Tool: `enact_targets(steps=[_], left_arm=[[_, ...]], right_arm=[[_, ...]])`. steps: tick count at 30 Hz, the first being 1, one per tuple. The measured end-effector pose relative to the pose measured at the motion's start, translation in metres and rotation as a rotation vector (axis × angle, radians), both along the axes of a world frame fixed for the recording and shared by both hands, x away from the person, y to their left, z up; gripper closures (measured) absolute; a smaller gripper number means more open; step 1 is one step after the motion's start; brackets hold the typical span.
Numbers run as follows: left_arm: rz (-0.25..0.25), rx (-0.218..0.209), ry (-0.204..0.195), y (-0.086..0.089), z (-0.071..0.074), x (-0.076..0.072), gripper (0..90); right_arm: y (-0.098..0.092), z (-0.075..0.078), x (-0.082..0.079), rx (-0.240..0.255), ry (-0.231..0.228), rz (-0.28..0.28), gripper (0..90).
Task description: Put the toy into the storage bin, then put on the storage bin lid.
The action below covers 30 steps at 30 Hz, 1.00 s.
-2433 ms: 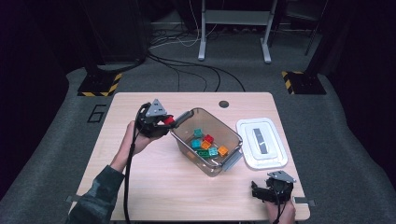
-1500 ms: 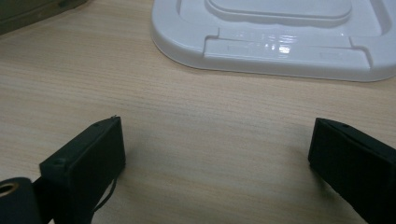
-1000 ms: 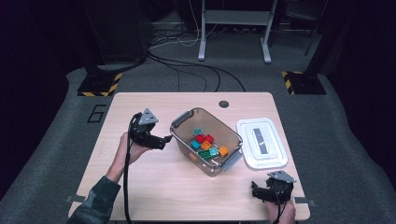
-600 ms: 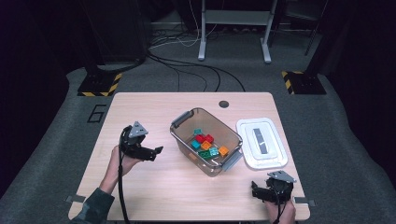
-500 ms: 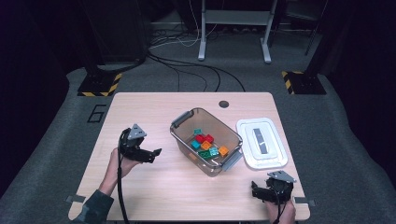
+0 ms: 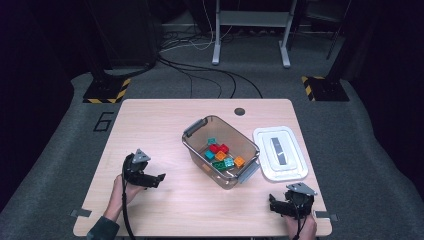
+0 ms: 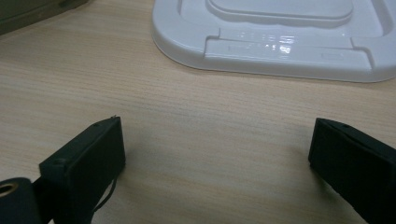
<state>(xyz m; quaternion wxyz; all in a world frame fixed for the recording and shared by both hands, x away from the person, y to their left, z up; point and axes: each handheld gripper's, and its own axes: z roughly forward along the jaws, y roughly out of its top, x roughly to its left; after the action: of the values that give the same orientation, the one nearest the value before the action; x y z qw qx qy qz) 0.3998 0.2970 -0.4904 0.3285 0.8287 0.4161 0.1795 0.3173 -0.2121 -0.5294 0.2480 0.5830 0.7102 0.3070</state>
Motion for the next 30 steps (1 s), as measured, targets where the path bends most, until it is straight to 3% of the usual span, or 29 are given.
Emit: enact_targets(steps=[7, 11, 13, 22, 30], left_arm=[[0.047, -0.046, -0.005, 0.009, -0.022, -0.009, 1.4], [0.066, -0.018, -0.017, 0.011, -0.036, -0.011, 1.4], [0.084, -0.041, -0.018, 0.011, -0.04, -0.012, 0.5], [0.076, -0.028, -0.007, 0.011, -0.039, -0.012, 0.0], [0.077, -0.037, -0.011, 0.008, -0.04, -0.011, 0.0]], right_arm=[[0.0, 0.0, 0.0, -0.007, 0.001, 0.014, 2.0], [0.0, 0.0, 0.0, -0.007, 0.003, 0.022, 1.9], [0.0, 0.0, 0.0, -0.009, 0.004, 0.021, 1.6], [0.0, 0.003, 0.001, -0.023, 0.024, 0.021, 1.1], [-0.002, 0.009, 0.002, -0.018, 0.01, 0.047, 2.2]])
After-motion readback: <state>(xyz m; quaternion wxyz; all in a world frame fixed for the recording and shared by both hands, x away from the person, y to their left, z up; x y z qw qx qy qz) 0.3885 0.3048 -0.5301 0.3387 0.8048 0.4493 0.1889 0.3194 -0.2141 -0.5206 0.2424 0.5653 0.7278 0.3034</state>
